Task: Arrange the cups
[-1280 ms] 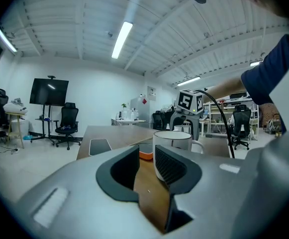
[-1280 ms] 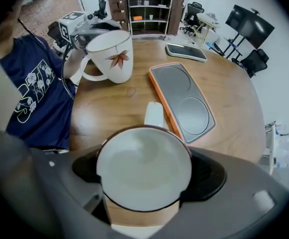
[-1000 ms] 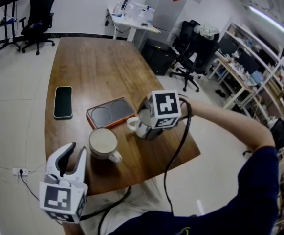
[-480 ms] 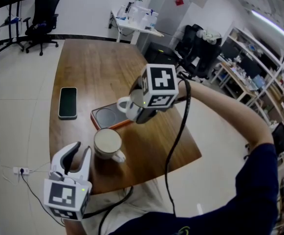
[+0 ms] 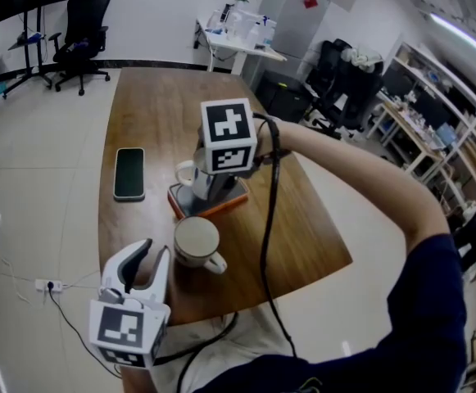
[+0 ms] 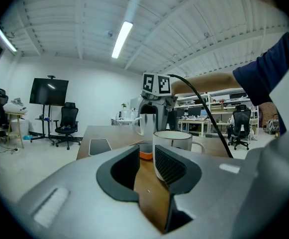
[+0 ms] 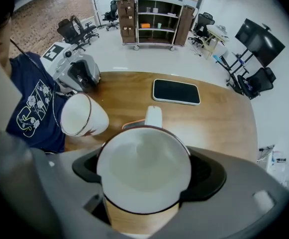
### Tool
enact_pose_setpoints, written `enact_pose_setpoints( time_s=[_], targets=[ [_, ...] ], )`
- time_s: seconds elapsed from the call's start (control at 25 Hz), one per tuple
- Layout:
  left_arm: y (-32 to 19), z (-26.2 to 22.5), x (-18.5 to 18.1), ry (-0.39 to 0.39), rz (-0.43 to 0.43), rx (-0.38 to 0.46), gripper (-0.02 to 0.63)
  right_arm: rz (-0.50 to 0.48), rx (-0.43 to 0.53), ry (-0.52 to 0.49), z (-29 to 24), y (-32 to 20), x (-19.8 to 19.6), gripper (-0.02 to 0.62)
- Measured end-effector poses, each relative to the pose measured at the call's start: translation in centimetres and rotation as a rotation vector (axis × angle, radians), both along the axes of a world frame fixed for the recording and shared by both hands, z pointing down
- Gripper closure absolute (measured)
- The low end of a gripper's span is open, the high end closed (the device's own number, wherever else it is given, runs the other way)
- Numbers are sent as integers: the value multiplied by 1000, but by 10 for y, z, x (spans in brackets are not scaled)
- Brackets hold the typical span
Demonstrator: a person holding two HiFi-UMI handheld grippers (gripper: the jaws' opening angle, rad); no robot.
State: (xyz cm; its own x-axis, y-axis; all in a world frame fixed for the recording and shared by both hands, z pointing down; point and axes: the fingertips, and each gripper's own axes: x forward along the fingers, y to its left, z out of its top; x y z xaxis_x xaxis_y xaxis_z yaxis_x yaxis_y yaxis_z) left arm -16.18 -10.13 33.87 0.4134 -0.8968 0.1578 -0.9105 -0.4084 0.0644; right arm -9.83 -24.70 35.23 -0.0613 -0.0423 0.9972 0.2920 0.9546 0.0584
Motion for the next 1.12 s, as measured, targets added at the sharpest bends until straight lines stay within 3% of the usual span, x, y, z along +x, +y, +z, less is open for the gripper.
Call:
enact_pose_setpoints(
  time_s=[0.56,0.68,1.0,1.12],
  targets=[
    [1,4,-3,4,-3,2,502,-41,-22,44,33,4,-23,170],
    [0,3,-3,2,0,0,502,-66,-5,21,32,4,-22,168],
    [1,3,-2,4,0,-2,508,7,-15,-77,30,3,-24,167],
    [1,3,-4,1,-1,-4,525,10,14,-95,27,0,-26,135]
  ],
)
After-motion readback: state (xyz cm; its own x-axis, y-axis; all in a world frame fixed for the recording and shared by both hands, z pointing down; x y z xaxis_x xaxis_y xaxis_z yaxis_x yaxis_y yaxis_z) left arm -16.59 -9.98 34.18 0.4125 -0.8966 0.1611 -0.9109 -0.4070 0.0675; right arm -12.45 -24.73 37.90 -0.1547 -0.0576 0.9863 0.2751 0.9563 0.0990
